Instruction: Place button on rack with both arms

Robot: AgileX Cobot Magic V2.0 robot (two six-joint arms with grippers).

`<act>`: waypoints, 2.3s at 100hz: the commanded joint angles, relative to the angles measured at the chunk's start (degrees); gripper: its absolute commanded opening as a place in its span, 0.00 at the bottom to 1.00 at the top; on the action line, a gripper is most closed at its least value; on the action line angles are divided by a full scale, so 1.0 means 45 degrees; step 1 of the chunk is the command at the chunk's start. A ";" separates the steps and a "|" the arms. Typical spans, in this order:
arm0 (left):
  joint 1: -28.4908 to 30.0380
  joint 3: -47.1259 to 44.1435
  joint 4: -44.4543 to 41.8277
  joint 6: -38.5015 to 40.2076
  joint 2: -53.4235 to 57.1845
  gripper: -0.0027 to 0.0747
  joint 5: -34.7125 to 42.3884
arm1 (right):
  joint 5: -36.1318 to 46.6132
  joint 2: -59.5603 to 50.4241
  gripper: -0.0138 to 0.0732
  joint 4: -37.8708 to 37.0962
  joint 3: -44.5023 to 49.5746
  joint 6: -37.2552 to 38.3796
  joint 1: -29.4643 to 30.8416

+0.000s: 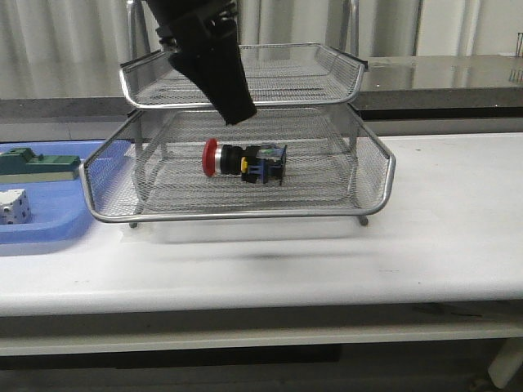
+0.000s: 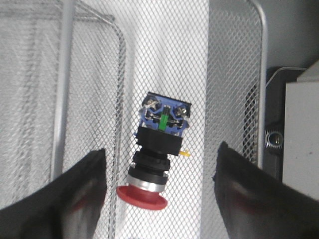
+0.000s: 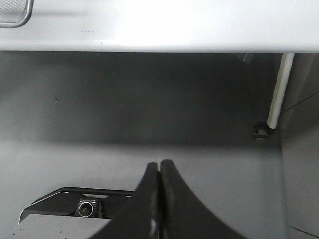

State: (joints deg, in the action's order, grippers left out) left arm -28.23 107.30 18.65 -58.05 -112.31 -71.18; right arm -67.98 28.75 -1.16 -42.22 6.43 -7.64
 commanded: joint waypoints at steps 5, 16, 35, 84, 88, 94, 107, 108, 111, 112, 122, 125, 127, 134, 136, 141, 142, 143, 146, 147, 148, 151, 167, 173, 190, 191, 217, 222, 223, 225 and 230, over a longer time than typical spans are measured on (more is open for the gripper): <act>-0.0080 0.0351 0.0376 0.1243 0.1589 0.61 -0.0350 | 0.0558 0.0047 0.08 -0.0057 -0.0414 -0.0065 -0.0031; -0.0055 0.0351 -0.0322 0.2415 0.2301 0.61 -0.0350 | 0.0558 0.0047 0.08 -0.0057 -0.0414 -0.0065 -0.0031; -0.0055 0.0351 -0.2486 0.4100 0.3565 0.61 -0.0350 | 0.0558 0.0047 0.08 -0.0057 -0.0414 -0.0065 -0.0031; 0.2332 0.0351 -0.4948 0.8742 0.6066 0.61 -0.0350 | 0.0558 0.0047 0.08 -0.0057 -0.0414 -0.0065 -0.0031; 0.2775 0.0351 -0.4851 0.8853 0.6291 0.61 -0.0350 | 0.0558 0.0047 0.08 -0.0057 -0.0414 -0.0065 -0.0031; 0.3421 0.0351 -0.4646 0.9000 0.6588 0.61 -0.0350 | 0.0558 0.0047 0.08 -0.0057 -0.0414 -0.0065 -0.0031; 0.4695 0.0351 -0.3892 0.9012 0.7332 0.61 -0.0350 | 0.0558 0.0047 0.08 -0.0057 -0.0414 -0.0065 -0.0031; 0.4756 0.0351 -0.3844 0.9012 0.7365 0.61 -0.0350 | 0.0558 0.0047 0.08 -0.0057 -0.0414 -0.0065 -0.0031; 0.5038 0.0351 -0.3696 0.9012 0.7519 0.61 -0.0350 | 0.0558 0.0047 0.08 -0.0057 -0.0414 -0.0065 -0.0031; 0.5091 0.0327 -0.3622 0.9012 0.7584 0.61 -0.0350 | 0.0558 0.0047 0.08 -0.0057 -0.0414 -0.0065 -0.0031; 0.5633 -0.0194 -0.3504 0.9012 0.8243 0.61 -0.0130 | 0.0558 0.0047 0.08 -0.0057 -0.0414 -0.0065 -0.0031; 0.5745 -0.0497 -0.3504 0.9012 0.8487 0.61 -0.0002 | 0.0558 0.0047 0.08 -0.0057 -0.0414 -0.0065 -0.0031; 0.5807 -0.0764 -0.3504 0.9012 0.8680 0.61 0.0104 | 0.0558 0.0047 0.08 -0.0057 -0.0414 -0.0065 -0.0031; 0.5909 -0.1818 -0.3504 0.9063 0.9393 0.61 0.0585 | 0.0558 0.0047 0.08 -0.0057 -0.0414 -0.0065 -0.0031; 0.5909 -0.2187 -0.3504 0.9061 0.9629 0.61 0.0791 | 0.0558 0.0047 0.08 -0.0057 -0.0414 -0.0065 -0.0031; 0.5909 -0.3117 -0.3504 0.9211 1.0224 0.61 0.1402 | 0.0558 0.0047 0.08 -0.0057 -0.0414 -0.0065 -0.0031; 0.5909 -0.3254 -0.3504 0.9251 1.0397 0.61 0.1497 | 0.0558 0.0047 0.08 -0.0057 -0.0414 -0.0065 -0.0031; 0.5909 -0.3531 -0.3504 0.9332 1.0483 0.61 0.1697 | 0.0558 0.0047 0.08 -0.0057 -0.0414 -0.0065 -0.0031; 0.5909 -0.4098 -0.3504 0.9436 1.0845 0.61 0.2101 | 0.0558 0.0047 0.08 -0.0057 -0.0414 -0.0065 -0.0031; 0.5909 -0.4383 -0.3504 0.9441 1.1034 0.61 0.2197 | 0.0558 0.0047 0.08 -0.0057 -0.0414 -0.0065 -0.0031; 0.5909 -0.4527 -0.3504 0.9494 1.1127 0.61 0.2400 | 0.0558 0.0047 0.08 -0.0057 -0.0414 -0.0065 -0.0031; 0.5909 -0.5111 -0.3504 0.9578 1.1494 0.61 0.2803 | 0.0558 0.0047 0.08 -0.0057 -0.0414 -0.0065 -0.0031; 0.5909 -0.8404 -0.3504 0.9964 1.3482 0.60 0.4602 | 0.0558 0.0047 0.08 -0.0057 -0.0414 -0.0065 -0.0031; 0.5909 -0.9582 -0.3504 1.0052 1.4195 0.60 0.4959 | 0.0558 0.0047 0.08 -0.0057 -0.0414 -0.0065 -0.0031; 0.5909 -1.2329 -0.3504 1.0737 1.5913 0.60 0.5543 | 0.0558 0.0047 0.08 -0.0057 -0.0414 -0.0065 -0.0031; 0.5909 -1.2427 -0.3504 1.0743 1.6043 0.60 0.5543 | 0.0558 0.0047 0.08 -0.0057 -0.0414 -0.0065 -0.0031; 0.5909 -1.5124 -0.3504 1.1351 1.8008 0.60 0.5602 | 0.0558 0.0047 0.08 -0.0057 -0.0414 -0.0065 -0.0031; 0.5909 -1.5410 -0.3473 1.1407 1.8266 0.60 0.5602 | 0.0558 0.0047 0.08 -0.0057 -0.0414 -0.0065 -0.0031; 0.5909 -1.5410 -0.3475 1.1407 1.8292 0.60 0.5602 | 0.0558 0.0047 0.08 -0.0057 -0.0414 -0.0065 -0.0031; 0.5909 -1.5491 -0.3475 1.1407 1.8346 0.60 0.5602 | 0.0558 0.0047 0.08 -0.0058 -0.0402 -0.0065 -0.0031; 0.5909 -1.5615 -0.3413 1.1407 1.8503 0.60 0.5602 | 0.0558 0.0047 0.08 -0.0058 -0.0402 -0.0065 -0.0031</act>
State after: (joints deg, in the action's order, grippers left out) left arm -1.61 36.58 2.12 -7.58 -29.89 -50.47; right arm -67.98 28.75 -1.16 -42.22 6.43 -7.64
